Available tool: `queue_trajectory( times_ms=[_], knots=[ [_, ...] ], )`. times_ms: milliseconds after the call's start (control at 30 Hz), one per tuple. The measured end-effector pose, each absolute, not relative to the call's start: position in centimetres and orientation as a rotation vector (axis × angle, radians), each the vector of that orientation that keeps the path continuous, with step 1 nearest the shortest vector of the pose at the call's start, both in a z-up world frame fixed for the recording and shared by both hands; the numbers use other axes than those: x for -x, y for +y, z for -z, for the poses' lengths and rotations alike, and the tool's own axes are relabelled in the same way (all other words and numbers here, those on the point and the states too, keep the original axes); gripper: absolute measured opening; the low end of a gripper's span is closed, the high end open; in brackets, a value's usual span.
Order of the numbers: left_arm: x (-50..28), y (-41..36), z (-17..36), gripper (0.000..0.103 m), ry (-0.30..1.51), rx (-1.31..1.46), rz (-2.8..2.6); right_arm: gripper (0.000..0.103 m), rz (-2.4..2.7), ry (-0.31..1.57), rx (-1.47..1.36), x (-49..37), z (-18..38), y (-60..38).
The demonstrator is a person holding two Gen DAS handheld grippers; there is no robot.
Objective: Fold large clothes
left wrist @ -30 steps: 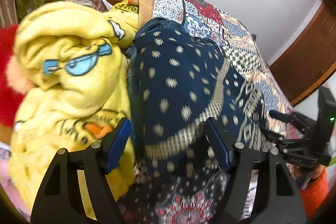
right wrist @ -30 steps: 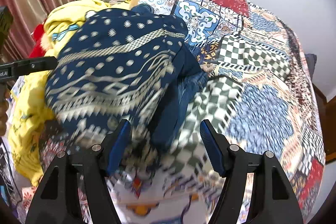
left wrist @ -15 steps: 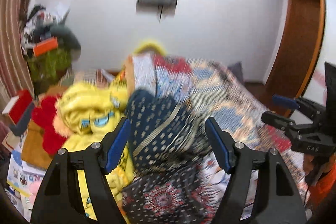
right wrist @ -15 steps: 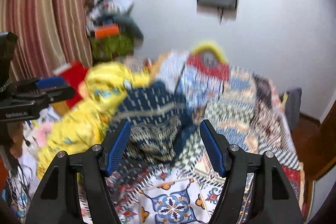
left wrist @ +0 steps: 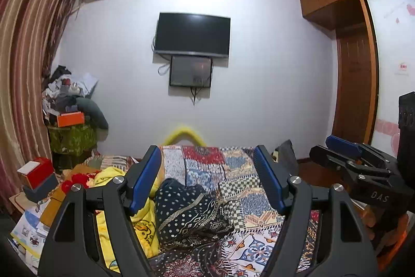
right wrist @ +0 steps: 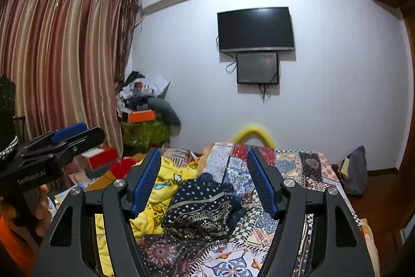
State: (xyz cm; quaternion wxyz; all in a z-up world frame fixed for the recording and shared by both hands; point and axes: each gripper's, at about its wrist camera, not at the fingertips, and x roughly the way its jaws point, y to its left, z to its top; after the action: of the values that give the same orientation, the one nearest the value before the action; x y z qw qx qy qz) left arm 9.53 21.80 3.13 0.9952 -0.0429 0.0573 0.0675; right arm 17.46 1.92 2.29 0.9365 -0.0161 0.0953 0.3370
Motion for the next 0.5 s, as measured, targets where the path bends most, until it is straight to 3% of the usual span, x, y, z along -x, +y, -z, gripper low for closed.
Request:
queue_trajectory(
  times_ms=[233, 400, 500],
  knots=[
    [-7.9, 21.0, -3.4, 0.074, 0.079, 0.09, -0.158, 0.066, -0.668, 0.177, 0.027, -17.6, -2.3, 2.2],
    [-7.6, 20.8, -3.1, 0.092, 0.073, 0.098, -0.202, 0.085, -0.642, 0.164, 0.027, -17.1, -1.9, 2.2],
    [-7.8, 21.0, -2.7, 0.096, 0.078, 0.112, -0.204, 0.096, -0.627, 0.162, 0.027, -17.1, -1.8, 2.2]
  ],
)
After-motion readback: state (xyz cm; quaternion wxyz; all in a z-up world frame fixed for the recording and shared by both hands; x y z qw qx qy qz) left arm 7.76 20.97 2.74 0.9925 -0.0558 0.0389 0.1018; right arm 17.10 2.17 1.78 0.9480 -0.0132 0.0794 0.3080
